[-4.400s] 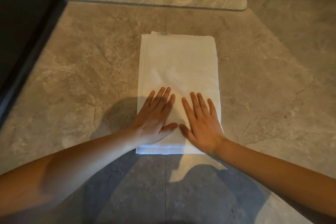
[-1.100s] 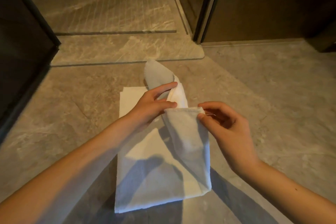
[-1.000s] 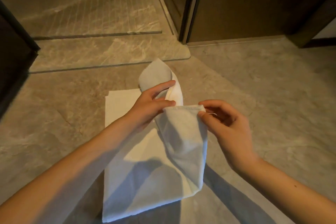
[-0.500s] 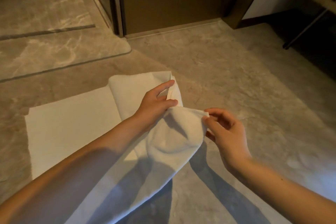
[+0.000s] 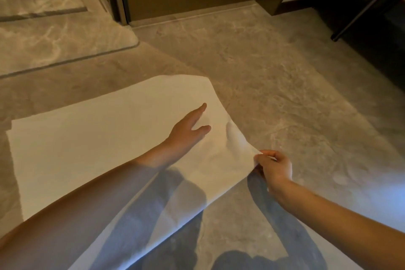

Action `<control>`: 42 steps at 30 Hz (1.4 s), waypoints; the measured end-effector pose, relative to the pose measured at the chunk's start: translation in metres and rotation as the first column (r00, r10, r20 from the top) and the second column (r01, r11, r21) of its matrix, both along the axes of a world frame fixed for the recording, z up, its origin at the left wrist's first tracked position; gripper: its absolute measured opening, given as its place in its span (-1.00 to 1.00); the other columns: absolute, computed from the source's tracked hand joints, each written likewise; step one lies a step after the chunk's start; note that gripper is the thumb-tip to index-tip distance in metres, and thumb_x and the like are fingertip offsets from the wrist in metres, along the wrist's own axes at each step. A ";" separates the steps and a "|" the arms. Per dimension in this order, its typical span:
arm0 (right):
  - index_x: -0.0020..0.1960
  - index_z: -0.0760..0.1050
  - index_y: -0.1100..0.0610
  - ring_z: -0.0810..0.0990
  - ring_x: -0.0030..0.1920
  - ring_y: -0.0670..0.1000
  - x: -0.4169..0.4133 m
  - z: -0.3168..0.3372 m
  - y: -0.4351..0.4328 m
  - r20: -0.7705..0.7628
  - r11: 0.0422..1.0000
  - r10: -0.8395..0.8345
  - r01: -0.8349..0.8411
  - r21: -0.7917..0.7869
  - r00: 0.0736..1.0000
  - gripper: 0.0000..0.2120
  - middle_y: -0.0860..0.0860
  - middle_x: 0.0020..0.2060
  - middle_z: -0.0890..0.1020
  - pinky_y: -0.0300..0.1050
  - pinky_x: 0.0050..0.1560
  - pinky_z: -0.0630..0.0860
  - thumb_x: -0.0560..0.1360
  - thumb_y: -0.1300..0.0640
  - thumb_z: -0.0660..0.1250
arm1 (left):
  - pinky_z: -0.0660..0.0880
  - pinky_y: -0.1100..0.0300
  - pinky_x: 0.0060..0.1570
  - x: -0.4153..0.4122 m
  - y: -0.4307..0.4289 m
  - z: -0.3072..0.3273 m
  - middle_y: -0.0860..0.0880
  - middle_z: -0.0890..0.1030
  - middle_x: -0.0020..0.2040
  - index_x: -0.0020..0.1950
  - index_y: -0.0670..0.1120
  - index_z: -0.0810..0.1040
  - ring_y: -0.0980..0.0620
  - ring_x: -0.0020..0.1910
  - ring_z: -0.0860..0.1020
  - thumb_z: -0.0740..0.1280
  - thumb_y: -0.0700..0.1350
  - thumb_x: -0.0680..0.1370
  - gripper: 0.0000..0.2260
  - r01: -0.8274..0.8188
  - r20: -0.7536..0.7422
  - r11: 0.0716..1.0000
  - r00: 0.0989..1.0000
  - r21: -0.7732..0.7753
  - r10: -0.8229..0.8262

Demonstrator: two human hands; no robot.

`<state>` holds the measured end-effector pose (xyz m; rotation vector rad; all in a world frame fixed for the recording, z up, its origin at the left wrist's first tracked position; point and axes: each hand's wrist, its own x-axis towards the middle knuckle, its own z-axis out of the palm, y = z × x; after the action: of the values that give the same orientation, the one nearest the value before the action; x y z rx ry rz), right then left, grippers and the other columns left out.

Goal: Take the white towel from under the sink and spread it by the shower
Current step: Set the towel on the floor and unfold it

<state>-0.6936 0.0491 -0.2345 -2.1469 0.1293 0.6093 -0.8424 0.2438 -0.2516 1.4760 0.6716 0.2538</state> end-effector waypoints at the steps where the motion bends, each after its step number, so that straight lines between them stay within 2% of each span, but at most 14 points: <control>1: -0.07 0.56 0.12 0.65 -0.11 0.14 -0.001 -0.001 0.001 0.089 0.991 0.119 -0.112 -0.079 0.989 -0.88 0.09 -0.15 0.66 -0.01 -0.17 0.61 0.41 0.26 0.40 | 0.14 0.05 0.50 -0.011 0.002 -0.003 0.14 0.15 0.57 0.55 0.19 0.12 0.14 0.53 0.12 0.27 0.01 0.60 -0.44 0.026 -0.062 0.986 0.998 0.168 -0.016; 3: 0.11 0.48 0.06 0.57 0.08 0.09 -0.003 0.002 0.007 0.269 0.882 0.452 -0.381 -0.277 0.850 -0.78 0.05 0.09 0.56 -0.03 -0.02 0.56 0.48 0.12 0.38 | -0.02 0.15 0.49 -0.033 0.004 -0.010 0.11 0.10 0.58 0.58 0.08 0.06 0.07 0.55 0.06 0.20 0.06 0.62 -0.44 0.117 -0.254 0.804 0.966 0.583 0.044; 5: 0.36 0.39 0.08 0.45 0.26 0.10 -0.008 0.003 0.020 0.397 0.700 0.714 -0.565 -0.437 0.577 -0.58 0.09 0.31 0.42 0.05 0.21 0.49 0.54 0.02 0.32 | -0.09 0.04 0.49 -0.056 0.005 -0.016 0.03 0.07 0.60 0.59 -0.02 0.05 -0.02 0.57 0.02 0.15 0.08 0.63 -0.43 0.227 -0.389 0.598 0.908 0.769 0.155; 7: 0.47 0.32 0.13 0.35 0.39 0.16 -0.019 0.004 0.041 0.454 0.524 0.837 -0.686 -0.505 0.305 -0.53 0.13 0.43 0.36 0.13 0.37 0.35 0.59 0.02 0.24 | -0.07 -0.06 0.49 -0.077 0.001 -0.025 -0.03 0.10 0.59 0.57 -0.07 0.11 -0.08 0.57 0.05 0.10 0.11 0.62 -0.43 0.298 -0.439 0.477 0.872 0.827 0.217; 9: 0.52 0.25 0.11 0.22 0.50 0.17 -0.036 -0.001 0.061 0.429 0.338 0.900 -0.739 -0.582 0.073 -0.50 0.12 0.50 0.29 0.14 0.49 0.17 0.63 -0.02 0.12 | 0.01 -0.13 0.49 -0.093 -0.004 -0.034 -0.08 0.19 0.56 0.55 -0.11 0.21 -0.12 0.55 0.14 0.04 0.14 0.60 -0.43 0.308 -0.428 0.426 0.876 0.851 0.222; 11: 0.57 0.13 0.05 0.07 0.56 0.10 -0.051 -0.010 0.075 0.349 0.170 0.932 -0.739 -0.652 -0.094 -0.47 0.04 0.55 0.18 0.11 0.54 0.01 0.64 -0.09 -0.02 | 0.05 -0.16 0.49 -0.103 -0.008 -0.042 -0.10 0.24 0.55 0.53 -0.12 0.26 -0.12 0.53 0.17 0.03 0.14 0.60 -0.44 0.302 -0.420 0.424 0.881 0.854 0.219; 12: 0.58 0.07 0.02 0.01 0.57 0.08 -0.056 -0.017 0.078 0.311 0.119 0.941 -0.731 -0.671 -0.133 -0.47 0.01 0.57 0.13 0.10 0.54 -0.03 0.64 -0.10 -0.06 | 0.03 -0.15 0.49 -0.106 -0.008 -0.046 -0.10 0.22 0.55 0.54 -0.11 0.24 -0.11 0.54 0.15 0.03 0.14 0.60 -0.44 0.310 -0.430 0.429 0.876 0.848 0.217; 14: 0.60 -0.04 -0.03 -0.08 0.58 0.04 -0.060 -0.031 0.077 0.249 0.074 0.958 -0.719 -0.691 -0.140 -0.47 -0.04 0.58 0.04 0.10 0.55 -0.08 0.66 -0.10 -0.09 | 0.01 -0.13 0.50 -0.110 -0.009 -0.051 -0.09 0.18 0.57 0.55 -0.09 0.20 -0.08 0.56 0.10 0.03 0.15 0.61 -0.43 0.326 -0.445 0.427 0.870 0.843 0.215; 21: 0.59 -0.18 -0.10 -0.22 0.55 -0.05 -0.086 -0.051 0.079 0.261 0.110 0.960 -0.721 -0.684 -0.102 -0.46 -0.12 0.56 -0.10 -0.04 0.51 -0.30 0.63 -0.15 -0.20 | 0.06 -0.10 0.50 -0.137 -0.001 -0.050 -0.09 0.20 0.56 0.54 -0.09 0.23 -0.07 0.55 0.13 0.09 0.14 0.61 -0.44 0.307 -0.408 0.395 0.890 0.866 0.203; 27: 0.59 -0.19 -0.04 -0.17 0.57 0.06 -0.147 -0.052 0.100 0.246 0.049 0.953 -0.714 -0.699 -0.175 -0.43 -0.04 0.58 -0.08 0.08 0.53 -0.20 0.62 -0.14 -0.25 | -0.02 -0.05 0.52 -0.203 0.010 -0.051 -0.03 0.12 0.59 0.57 -0.05 0.16 0.01 0.57 0.02 0.07 0.16 0.60 -0.43 0.314 -0.444 0.414 0.856 0.854 0.267; 32: 0.59 -0.21 0.00 -0.20 0.57 0.11 -0.190 -0.049 0.116 0.227 -0.010 0.946 -0.721 -0.693 -0.231 -0.43 0.01 0.59 -0.11 0.13 0.54 -0.19 0.65 -0.11 -0.17 | -0.14 0.03 0.51 -0.247 0.022 -0.049 0.04 0.00 0.60 0.59 0.02 0.02 0.07 0.57 -0.10 -0.01 0.18 0.60 -0.42 0.392 -0.539 0.431 0.785 0.813 0.304; 35: 0.60 -0.11 0.02 -0.12 0.57 0.13 -0.199 -0.041 0.118 0.241 -0.011 0.942 -0.738 -0.675 -0.234 -0.43 0.04 0.59 -0.03 0.15 0.54 -0.13 0.64 -0.12 -0.15 | -0.17 0.04 0.51 -0.256 0.023 -0.047 0.06 -0.07 0.60 0.59 0.03 -0.03 0.08 0.57 -0.13 -0.05 0.19 0.59 -0.41 0.418 -0.565 0.430 0.766 0.800 0.306; 38: 0.55 0.17 0.07 0.14 0.52 0.14 -0.188 -0.027 0.143 0.383 0.064 0.902 -0.817 -0.573 -0.198 -0.45 0.09 0.53 0.22 0.15 0.51 0.07 0.61 -0.10 -0.07 | -0.14 -0.01 0.52 -0.258 0.026 -0.047 0.02 -0.07 0.60 0.60 -0.01 -0.02 0.00 0.58 -0.10 -0.11 0.21 0.59 -0.39 0.450 -0.578 0.409 0.767 0.794 0.278; 42: 0.45 0.34 0.23 0.36 0.39 0.22 -0.142 -0.009 0.213 0.571 0.279 0.821 -0.878 -0.388 0.009 -0.56 0.21 0.38 0.43 0.08 0.39 0.29 0.61 0.11 0.20 | -0.13 -0.03 0.52 -0.259 0.026 -0.046 0.00 -0.07 0.60 0.60 -0.03 -0.02 -0.01 0.57 -0.11 -0.14 0.21 0.59 -0.38 0.453 -0.578 0.406 0.768 0.794 0.274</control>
<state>-0.8358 0.2623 -0.2437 -1.9877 -1.8060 0.3292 -1.1015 0.2703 -0.2975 2.7932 1.0788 -0.0332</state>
